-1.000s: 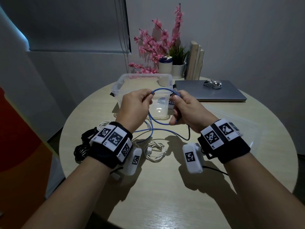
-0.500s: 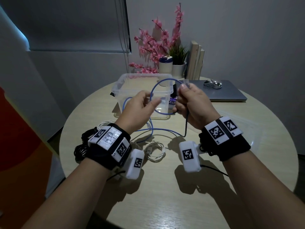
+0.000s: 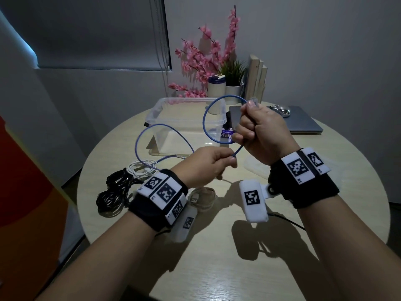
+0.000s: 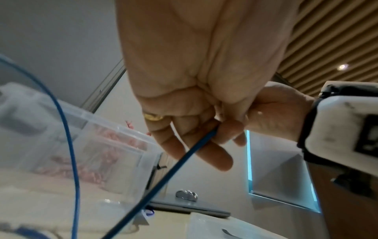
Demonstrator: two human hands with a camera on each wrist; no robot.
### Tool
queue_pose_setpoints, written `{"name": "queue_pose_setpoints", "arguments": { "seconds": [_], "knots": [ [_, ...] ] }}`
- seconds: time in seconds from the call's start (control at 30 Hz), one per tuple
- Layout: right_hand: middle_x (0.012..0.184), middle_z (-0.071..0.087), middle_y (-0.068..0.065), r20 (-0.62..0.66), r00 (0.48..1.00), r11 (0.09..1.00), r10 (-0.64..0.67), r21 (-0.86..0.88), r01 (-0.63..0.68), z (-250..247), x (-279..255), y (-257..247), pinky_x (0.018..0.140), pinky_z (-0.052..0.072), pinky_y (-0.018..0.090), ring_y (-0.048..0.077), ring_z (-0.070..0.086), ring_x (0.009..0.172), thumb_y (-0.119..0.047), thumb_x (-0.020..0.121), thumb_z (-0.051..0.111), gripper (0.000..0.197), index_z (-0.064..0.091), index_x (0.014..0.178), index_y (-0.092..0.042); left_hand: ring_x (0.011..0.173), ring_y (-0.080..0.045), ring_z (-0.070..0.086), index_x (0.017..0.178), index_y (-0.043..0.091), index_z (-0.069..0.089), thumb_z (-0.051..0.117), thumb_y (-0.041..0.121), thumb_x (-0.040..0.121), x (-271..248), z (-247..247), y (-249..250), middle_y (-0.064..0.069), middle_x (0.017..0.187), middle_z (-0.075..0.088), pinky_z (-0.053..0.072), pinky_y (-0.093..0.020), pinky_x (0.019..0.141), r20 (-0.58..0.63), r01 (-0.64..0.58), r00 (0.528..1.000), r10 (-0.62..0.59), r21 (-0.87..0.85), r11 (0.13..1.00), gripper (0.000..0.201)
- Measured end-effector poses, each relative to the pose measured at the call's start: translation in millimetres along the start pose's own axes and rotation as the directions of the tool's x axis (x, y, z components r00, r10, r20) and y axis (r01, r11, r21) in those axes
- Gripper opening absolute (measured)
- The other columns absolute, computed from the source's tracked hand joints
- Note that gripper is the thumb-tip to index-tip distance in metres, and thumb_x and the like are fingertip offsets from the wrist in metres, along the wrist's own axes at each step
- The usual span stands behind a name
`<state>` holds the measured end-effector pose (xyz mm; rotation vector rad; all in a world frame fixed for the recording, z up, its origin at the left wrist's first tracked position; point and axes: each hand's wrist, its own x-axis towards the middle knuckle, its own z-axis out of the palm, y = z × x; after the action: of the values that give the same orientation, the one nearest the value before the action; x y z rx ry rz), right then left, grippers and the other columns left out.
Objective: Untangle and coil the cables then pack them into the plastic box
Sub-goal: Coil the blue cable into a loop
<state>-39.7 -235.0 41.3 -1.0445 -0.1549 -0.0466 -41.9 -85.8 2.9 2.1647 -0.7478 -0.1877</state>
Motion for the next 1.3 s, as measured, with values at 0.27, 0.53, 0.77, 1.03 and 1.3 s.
{"name": "queue_pose_setpoints", "arguments": {
  "seconds": [0.27, 0.53, 0.77, 1.03, 1.3],
  "knots": [
    [0.044, 0.031, -0.007, 0.080, 0.997, 0.999, 0.009, -0.054, -0.005, 2, -5, -11, 0.038, 0.025, 0.017, 0.006, 0.024, 0.036, -0.025, 0.103, 0.033, 0.029, 0.040, 0.077, -0.014, 0.064, -0.015, 0.054, 0.089, 0.027, 0.066, 0.051, 0.026, 0.097, 2, -23, 0, 0.017, 0.053, 0.053, 0.042, -0.022, 0.061, 0.031, 0.167, 0.983, -0.179, 0.230, 0.959, 0.017],
    [0.050, 0.026, -0.008, 0.086, 0.996, 0.974, -0.018, -0.222, 0.037, -5, -5, -9, 0.045, 0.017, 0.023, 0.007, 0.020, 0.043, -0.012, 0.100, 0.041, 0.028, 0.038, 0.073, -0.017, 0.070, -0.006, 0.052, 0.100, 0.026, 0.067, 0.051, 0.026, 0.097, 1, -39, -9, 0.009, 0.072, 0.055, 0.041, -0.024, 0.067, 0.008, 0.208, 0.973, -0.229, 0.394, 0.895, 0.017],
    [0.051, 0.029, -0.005, -0.034, 0.999, 0.924, -0.012, -0.384, -0.002, -13, -2, -10, 0.041, 0.022, 0.020, 0.007, 0.025, 0.040, -0.010, 0.100, 0.043, 0.020, 0.048, 0.081, -0.015, 0.086, -0.017, 0.053, 0.094, 0.028, 0.073, 0.061, 0.035, 0.090, -7, -51, -16, 0.003, 0.089, 0.060, 0.035, -0.029, 0.067, -0.340, 0.280, 0.936, -0.090, 0.569, 0.773, 0.014],
    [0.051, 0.030, 0.001, 0.020, 0.999, 0.802, 0.047, -0.596, -0.026, -14, 0, 5, 0.041, 0.017, 0.021, 0.010, 0.023, 0.041, -0.005, 0.096, 0.048, 0.009, 0.057, 0.094, -0.005, 0.079, -0.014, 0.058, 0.088, 0.026, 0.068, 0.060, 0.028, 0.089, -14, -51, -11, 0.008, 0.077, 0.061, 0.037, -0.025, 0.060, -0.391, 0.208, 0.920, -0.014, 0.459, 0.864, 0.009],
    [0.044, 0.032, -0.005, 0.073, 0.992, 0.682, 0.099, -0.731, -0.014, -17, -2, 5, 0.043, 0.017, 0.024, 0.013, 0.021, 0.044, -0.009, 0.095, 0.051, 0.017, 0.061, 0.083, -0.013, 0.089, -0.030, 0.058, 0.098, 0.021, 0.070, 0.059, 0.022, 0.089, -9, -65, -5, -0.006, 0.090, 0.063, 0.040, -0.035, 0.072, -0.643, 0.279, 0.753, 0.140, 0.505, 0.816, 0.014]
  ]
}}
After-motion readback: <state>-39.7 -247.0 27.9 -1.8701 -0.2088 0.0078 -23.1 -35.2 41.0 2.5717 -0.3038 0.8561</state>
